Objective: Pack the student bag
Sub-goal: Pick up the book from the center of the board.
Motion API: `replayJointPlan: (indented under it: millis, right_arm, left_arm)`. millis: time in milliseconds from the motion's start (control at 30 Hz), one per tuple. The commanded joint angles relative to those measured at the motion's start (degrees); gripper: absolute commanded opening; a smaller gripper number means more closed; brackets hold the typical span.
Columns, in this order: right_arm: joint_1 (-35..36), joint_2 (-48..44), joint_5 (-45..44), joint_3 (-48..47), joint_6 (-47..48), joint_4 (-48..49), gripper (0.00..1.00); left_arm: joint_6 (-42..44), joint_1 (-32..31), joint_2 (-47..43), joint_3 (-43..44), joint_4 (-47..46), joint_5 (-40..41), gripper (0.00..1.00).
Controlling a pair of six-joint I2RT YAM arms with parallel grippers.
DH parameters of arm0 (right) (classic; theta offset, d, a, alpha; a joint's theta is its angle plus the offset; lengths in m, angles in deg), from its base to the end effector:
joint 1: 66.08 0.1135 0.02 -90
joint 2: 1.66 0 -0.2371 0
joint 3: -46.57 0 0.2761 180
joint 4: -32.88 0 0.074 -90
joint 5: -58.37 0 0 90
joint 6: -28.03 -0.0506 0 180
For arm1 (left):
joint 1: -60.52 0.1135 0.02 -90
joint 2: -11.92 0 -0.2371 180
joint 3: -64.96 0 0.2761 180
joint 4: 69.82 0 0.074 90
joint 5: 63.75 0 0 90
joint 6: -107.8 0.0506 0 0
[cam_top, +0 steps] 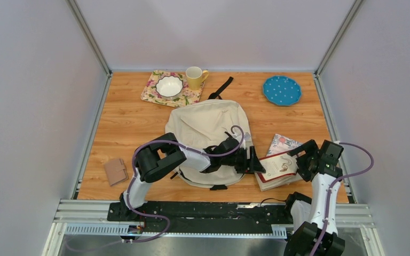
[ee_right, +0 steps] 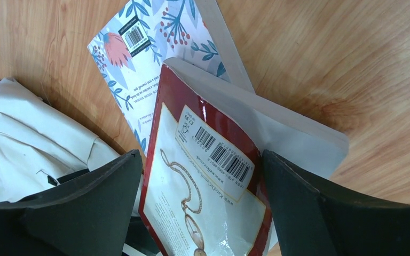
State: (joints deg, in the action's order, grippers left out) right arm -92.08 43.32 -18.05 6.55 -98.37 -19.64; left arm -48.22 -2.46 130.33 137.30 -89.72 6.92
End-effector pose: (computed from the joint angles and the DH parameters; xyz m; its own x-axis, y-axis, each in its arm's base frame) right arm 0.1792 -0.0742 0.1534 -0.4245 0.8488 -0.3152 0.7014 0.5284 0.4784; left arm 0.1821 -0.3939 0.0695 -0.9728 0.0098 -0.2314 0.2134 0.4257 -0.8794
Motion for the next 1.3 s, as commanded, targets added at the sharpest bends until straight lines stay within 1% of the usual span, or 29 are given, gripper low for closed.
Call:
replayJointPlan:
  millis: [0, 67, 167, 200, 233, 267, 400, 500, 567, 600, 667, 800, 833, 933, 967, 1100, 1133, 1200, 1233, 1267]
  right_arm:
    - [0.51, -2.25, 5.57, 2.33, -2.97, -3.63, 0.87]
    - [0.51, -2.43, 6.01, 2.24, -2.54, -4.24, 0.87]
    - [0.51, -2.08, 7.51, 1.98, -2.36, -4.42, 0.84]
    - [0.51, -1.99, 7.42, 1.8, -2.27, -4.42, 0.84]
    - [0.51, -2.08, 7.16, 1.8, -2.18, -4.42, 0.84]
    - [0.51, -1.99, 7.25, 1.63, -2.01, -4.42, 0.83]
    - [0.51, -2.08, 8.13, 1.71, -1.22, -4.51, 0.82]
    - [0.51, -2.43, 9.79, 2.06, -1.56, -4.33, 0.82]
    - [0.51, -3.22, 12.07, 1.71, -1.83, -3.37, 0.86]
    - [0.51, -3.57, 12.78, 1.19, -1.83, -2.93, 0.92]
    - [0.51, -4.71, 12.7, 0.05, -1.74, -2.84, 0.93]
    - [0.51, -4.19, 10.59, -4.34, 0.1, -4.24, 0.94]
    - [0.51, -3.84, 9.54, -6.7, 0.8, -5.2, 0.94]
    - [0.51, -3.05, 9.44, -9.7, 3.35, -5.91, 0.94]
    - [0.51, -2.96, 9.79, -10.24, 3.88, -5.91, 0.94]
    - [0.51, -2.61, 15.85, -10.16, 4.33, -1.71, 0.95]
    - [0.51, -2.61, 20.91, -9.46, 4.06, 0.05, 0.95]
    - [0.51, -2.35, 26.47, -7.35, 3.01, 4.87, 0.95]
    - [0.51, -2.43, 31.98, -6.73, 2.66, 6.46, 0.95]
    - [0.77, -2.87, 34.29, -6.12, 2.48, 8.13, 0.95]
  left_arm:
    - [-1.39, -0.39, -1.95, -0.02, -5.07, 3.24, 0.74]
    - [-2.18, -0.39, -2.13, -0.37, -6.66, 4.04, 0.74]
    - [-2.71, -0.39, -2.04, -0.11, -9.38, 4.13, 0.67]
    - [-2.8, -0.39, -1.96, 0.24, -9.48, 4.04, 0.62]
    - [-2.8, -0.39, -1.95, 0.41, -9.39, 3.78, 0.51]
    - [-2.89, -0.39, -2.04, 0.42, -9.3, 3.78, 0.47]
    - [-1.84, -0.3, -3.27, -0.55, -8.86, 4.57, 0.15]
    - [0.44, -0.3, -4.32, -0.03, -7.72, 4.22, 0.0]
    - [2.11, -0.3, -5.11, 0.15, -7.2, 3.6, 0.0]
    - [4.38, -0.3, -6.25, 0.33, -6.76, 3.25, 0.0]
    - [7.21, -0.3, -7.92, 0.5, -3.53, 3.68, 0.0]
    - [17.3, 0.31, -15.2, -0.63, 5.27, 8.68, 0.0]
    - [18.63, 0.75, -16.53, -1.16, 6.51, 9.05, 0.0]
    - [22.68, 3.21, -21.63, -3.1, 10.37, 8.52, 0.0]
    - [23.73, 4.0, -22.95, -3.88, 13.0, 8.52, 0.0]
    - [30.49, 8.82, -30.93, -6.26, 18.99, 6.86, 0.0]
    - [31.03, 9.8, -32.26, -6.96, 19.61, 5.98, 0.0]
    - [32.35, 11.9, -36.73, -9.6, 20.05, 2.57, 0.0]
    - [33.23, 13.48, -38.15, -10.04, 20.66, 1.5, 0.0]
    - [35.76, 14.19, -40.86, -10.57, 23.02, 0.62, 0.0]
